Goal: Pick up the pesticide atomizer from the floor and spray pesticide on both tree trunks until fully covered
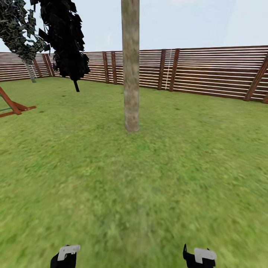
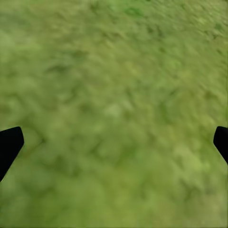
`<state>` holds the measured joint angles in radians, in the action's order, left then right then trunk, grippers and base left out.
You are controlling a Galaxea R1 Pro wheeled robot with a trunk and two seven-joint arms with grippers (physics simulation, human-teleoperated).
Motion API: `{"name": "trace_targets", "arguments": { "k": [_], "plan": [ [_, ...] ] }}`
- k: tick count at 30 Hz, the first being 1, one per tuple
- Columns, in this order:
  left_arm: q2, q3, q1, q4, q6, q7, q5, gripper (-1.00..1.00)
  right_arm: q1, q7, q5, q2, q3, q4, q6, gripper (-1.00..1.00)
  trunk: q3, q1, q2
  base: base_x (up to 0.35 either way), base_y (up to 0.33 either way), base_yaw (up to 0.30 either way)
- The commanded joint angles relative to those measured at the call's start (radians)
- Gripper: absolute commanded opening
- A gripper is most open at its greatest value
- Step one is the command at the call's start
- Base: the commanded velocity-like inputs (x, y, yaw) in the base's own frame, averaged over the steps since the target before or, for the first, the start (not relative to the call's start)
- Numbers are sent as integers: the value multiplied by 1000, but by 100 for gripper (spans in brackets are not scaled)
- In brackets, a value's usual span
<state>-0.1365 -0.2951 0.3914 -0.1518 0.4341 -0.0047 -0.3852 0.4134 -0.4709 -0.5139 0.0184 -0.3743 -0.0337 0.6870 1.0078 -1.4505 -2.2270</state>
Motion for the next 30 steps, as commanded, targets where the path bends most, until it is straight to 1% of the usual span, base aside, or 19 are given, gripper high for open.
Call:
{"name": "trace_targets", "arguments": {
  "k": [1,30],
  "plan": [
    [0,0,0,0,0,0,0,-100,0,0,0,0,0,0,0,100,0,0,0,340,0,0],
    [0,0,0,0,0,0,0,-100,-1,0,0,0,0,0,0,100,0,0,0,340,0,0]
  ]
}}
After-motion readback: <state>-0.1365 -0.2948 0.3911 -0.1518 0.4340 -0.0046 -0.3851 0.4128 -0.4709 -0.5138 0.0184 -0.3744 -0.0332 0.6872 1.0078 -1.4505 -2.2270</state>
